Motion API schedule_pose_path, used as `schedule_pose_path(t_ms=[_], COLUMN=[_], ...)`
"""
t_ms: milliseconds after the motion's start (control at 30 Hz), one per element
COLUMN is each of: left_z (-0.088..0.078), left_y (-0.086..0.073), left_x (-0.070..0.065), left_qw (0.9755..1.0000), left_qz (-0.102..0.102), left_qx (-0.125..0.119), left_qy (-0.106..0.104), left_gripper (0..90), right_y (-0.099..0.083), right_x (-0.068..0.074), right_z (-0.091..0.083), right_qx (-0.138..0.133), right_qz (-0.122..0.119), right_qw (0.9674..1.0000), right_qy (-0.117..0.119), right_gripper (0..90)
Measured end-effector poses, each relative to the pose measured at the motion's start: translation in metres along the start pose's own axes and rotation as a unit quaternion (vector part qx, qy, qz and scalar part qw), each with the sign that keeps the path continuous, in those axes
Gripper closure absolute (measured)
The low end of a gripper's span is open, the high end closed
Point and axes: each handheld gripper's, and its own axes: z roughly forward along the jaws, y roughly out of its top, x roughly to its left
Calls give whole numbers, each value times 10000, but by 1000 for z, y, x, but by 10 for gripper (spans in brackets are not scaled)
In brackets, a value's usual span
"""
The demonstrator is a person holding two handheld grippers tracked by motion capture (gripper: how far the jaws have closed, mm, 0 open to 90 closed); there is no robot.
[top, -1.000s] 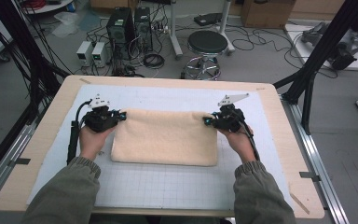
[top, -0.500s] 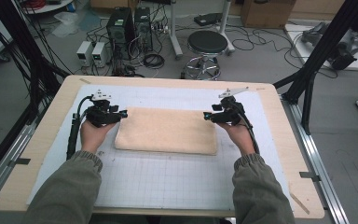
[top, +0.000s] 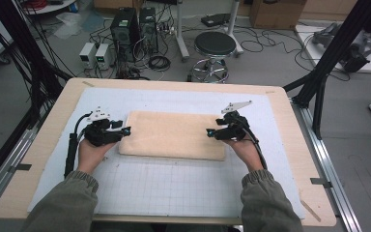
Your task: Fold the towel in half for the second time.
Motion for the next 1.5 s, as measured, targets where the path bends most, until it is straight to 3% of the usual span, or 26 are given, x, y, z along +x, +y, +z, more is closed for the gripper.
schedule_pose_path(t_ms=[333, 500, 567, 700, 1067, 1500], left_z=[-15, -20, -22, -26, -42, -57], left_y=[-2, 0, 0, 1, 2, -5], left_x=[-13, -18, -19, -22, -33, -34], left_qw=[9996, 9995, 9995, 9994, 9987, 9985], left_qz=[107, 105, 130, 180, 337, 278], left_qx=[-175, -140, -93, -107, -192, -263], left_qy=[-176, -253, -269, -286, -328, -390], left_gripper=[440, 341, 305, 283, 232, 198], right_y=[-7, -12, -12, -9, -7, -16], right_x=[11, 15, 16, 23, 37, 45], right_z=[-11, -20, -24, -31, -41, -57], right_qx=[-301, -612, -752, -854, -745, -843], right_qz=[120, 164, 305, 196, -49, -144], right_qw=[9994, 9979, 9962, 9958, 9971, 9963], right_qy=[79, 141, 299, 248, 177, 80], right_gripper=[266, 226, 181, 176, 158, 125])
